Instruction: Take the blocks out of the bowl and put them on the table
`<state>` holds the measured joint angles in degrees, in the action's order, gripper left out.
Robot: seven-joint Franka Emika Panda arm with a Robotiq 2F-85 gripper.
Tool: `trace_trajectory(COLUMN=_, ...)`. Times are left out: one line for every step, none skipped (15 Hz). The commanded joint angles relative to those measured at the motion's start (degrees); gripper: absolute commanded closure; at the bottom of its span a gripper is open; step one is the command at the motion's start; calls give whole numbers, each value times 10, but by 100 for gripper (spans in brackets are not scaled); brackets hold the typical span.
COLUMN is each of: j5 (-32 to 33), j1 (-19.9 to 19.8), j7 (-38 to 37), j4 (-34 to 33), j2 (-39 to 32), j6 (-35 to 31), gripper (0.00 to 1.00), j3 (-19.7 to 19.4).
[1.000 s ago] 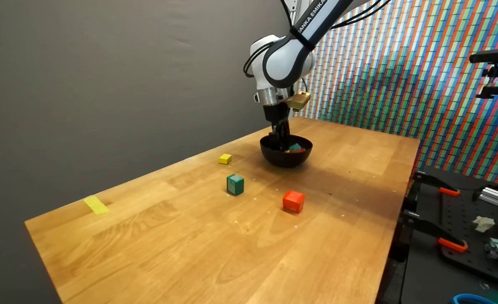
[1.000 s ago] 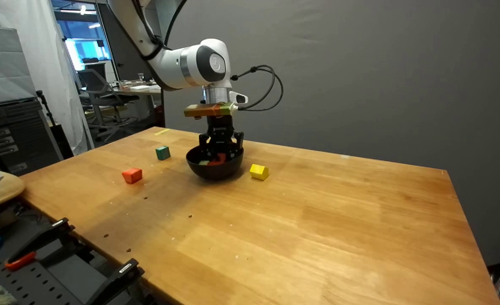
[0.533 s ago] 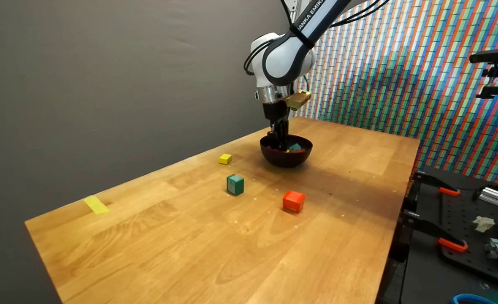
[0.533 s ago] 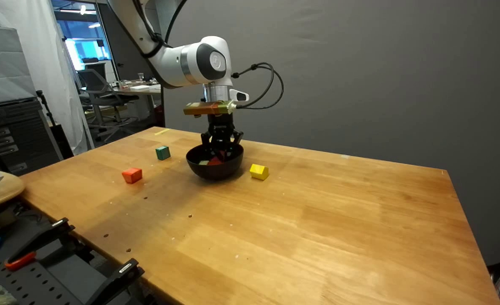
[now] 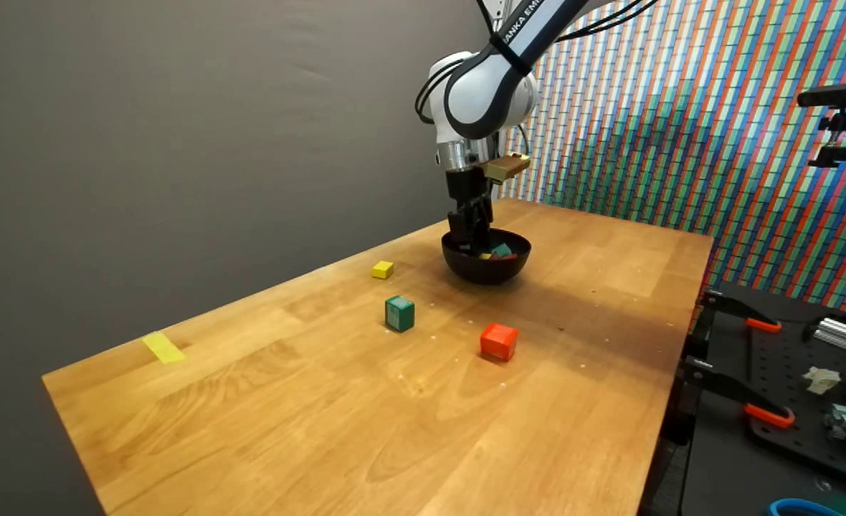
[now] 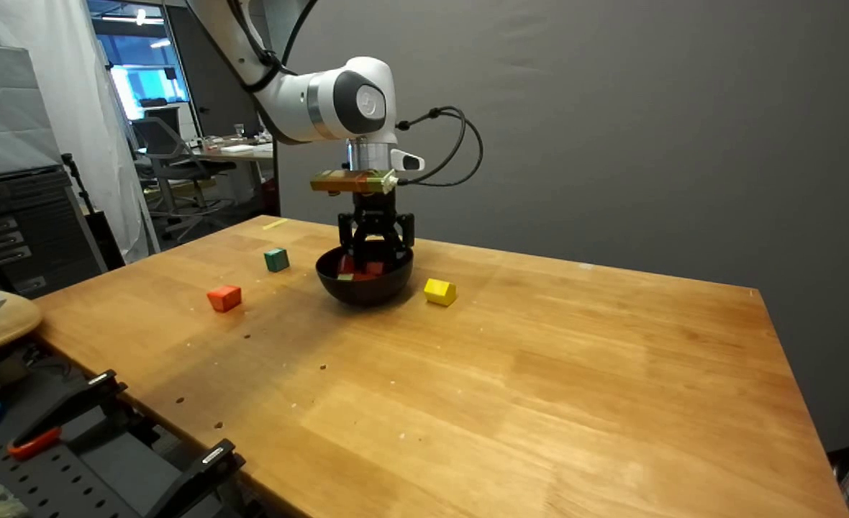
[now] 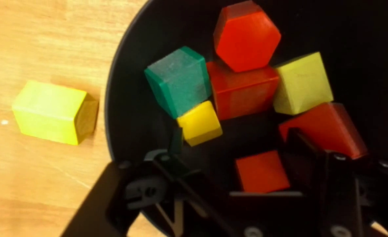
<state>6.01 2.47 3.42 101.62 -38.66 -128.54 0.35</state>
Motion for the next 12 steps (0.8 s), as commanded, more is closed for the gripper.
trace_trajectory(j5=-13, j1=-5, j7=-12, j4=6, j2=17, j6=-10, gripper=0, j3=2)
trace_trajectory(j5=-13, j1=-5, j7=-15, j4=6, j2=18, j6=-12, gripper=0, j3=0)
trace_trajectory(j5=-13, j1=-6, j7=-16, j4=6, j2=20, j6=-13, gripper=0, j3=0)
trace_trajectory(j5=-18, j1=-8, j7=-15, j4=4, j2=22, j6=-12, gripper=0, j3=3)
trace_trajectory(j5=-25, j1=-12, j7=-11, j4=3, j2=23, j6=-10, gripper=0, j3=7)
trace_trajectory(j5=-31, j1=-13, j7=-8, j4=2, j2=25, j6=-9, gripper=0, j3=10)
trace_trajectory(j5=-36, j1=-14, j7=-6, j4=2, j2=26, j6=-6, gripper=0, j3=12)
trace_trajectory(j5=-41, j1=-15, j7=-3, j4=3, j2=28, j6=-5, gripper=0, j3=13)
trace_trajectory(j5=-47, j1=-16, j7=-2, j4=4, j2=30, j6=-4, gripper=0, j3=15)
trace_trajectory(j5=-51, j1=-16, j7=-1, j4=4, j2=31, j6=-3, gripper=0, j3=16)
trace_trajectory(j5=-55, j1=-17, j7=-1, j4=5, j2=31, j6=-3, gripper=0, j3=17)
trace_trajectory(j5=-58, j1=-17, j7=0, j4=4, j2=30, j6=-2, gripper=0, j3=19)
